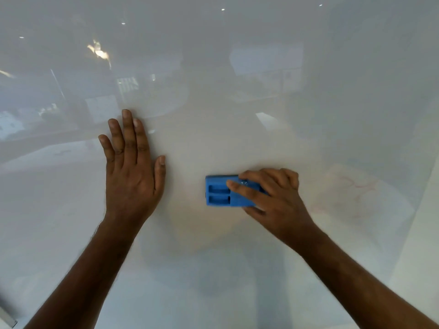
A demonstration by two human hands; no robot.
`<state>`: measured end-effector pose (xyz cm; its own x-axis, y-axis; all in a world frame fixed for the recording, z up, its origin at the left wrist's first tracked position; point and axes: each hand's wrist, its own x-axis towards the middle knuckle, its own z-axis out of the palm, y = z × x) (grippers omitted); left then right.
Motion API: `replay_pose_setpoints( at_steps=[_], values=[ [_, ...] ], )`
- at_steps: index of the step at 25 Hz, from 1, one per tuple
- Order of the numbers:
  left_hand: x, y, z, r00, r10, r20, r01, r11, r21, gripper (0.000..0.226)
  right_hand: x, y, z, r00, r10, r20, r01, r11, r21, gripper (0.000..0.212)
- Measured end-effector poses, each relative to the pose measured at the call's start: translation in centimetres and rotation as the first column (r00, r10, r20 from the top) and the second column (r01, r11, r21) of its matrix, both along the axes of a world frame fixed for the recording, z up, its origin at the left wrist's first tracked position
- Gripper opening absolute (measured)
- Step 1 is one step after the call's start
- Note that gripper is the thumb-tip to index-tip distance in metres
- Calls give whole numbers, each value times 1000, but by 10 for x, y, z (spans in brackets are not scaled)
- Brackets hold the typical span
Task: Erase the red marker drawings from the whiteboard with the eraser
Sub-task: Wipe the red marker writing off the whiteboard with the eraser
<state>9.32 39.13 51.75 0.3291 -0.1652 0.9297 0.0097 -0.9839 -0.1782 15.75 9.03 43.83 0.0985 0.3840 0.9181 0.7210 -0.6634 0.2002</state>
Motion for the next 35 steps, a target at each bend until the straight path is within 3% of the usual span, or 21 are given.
replay_pose_setpoints(
  at_steps=[4, 7, 10, 14, 17, 23, 25, 31, 35],
  values=[
    [0, -4, 0, 1000, 2, -1, -2, 1000, -18, 72, -2, -11, -88, 1000, 20, 4, -18, 974, -226, 61],
    [1, -9, 0, 1000, -6, -5, 6, 1000, -14, 71, -1, -37, -115, 1000, -15, 1, 15, 961, -277, 71],
    [4, -18, 1, 1000, -1, -12, 1, 1000, 2, 74, 5, -58, -72, 999, -48, -21, 44, 985, -169, 64],
    [9, -33, 12, 1000, 8, -5, -8, 999, 47, 79, 15, -67, 6, 995, -74, -69, 81, 992, 98, 62],
    [13, -43, 19, 1000, 1, 3, -1, 998, 60, 81, 13, -53, 10, 998, -35, -55, 42, 991, 127, 61],
    [17, -54, 18, 999, 22, 31, -23, 999, 45, 80, 11, -76, -98, 999, -40, -8, 37, 966, -255, 66],
    [18, -55, 17, 999, 10, 35, -11, 999, 37, 80, 14, -99, -110, 998, -64, 0, 62, 956, -286, 72],
    [20, -69, 13, 1000, 29, 12, -30, 997, 71, 83, 30, -125, -15, 994, -104, -40, 106, 993, 58, 64],
    [28, -89, 7, 1000, 9, 4, -9, 998, 68, 90, 27, -105, 5, 996, -45, -77, 54, 992, 114, 65]
  ],
)
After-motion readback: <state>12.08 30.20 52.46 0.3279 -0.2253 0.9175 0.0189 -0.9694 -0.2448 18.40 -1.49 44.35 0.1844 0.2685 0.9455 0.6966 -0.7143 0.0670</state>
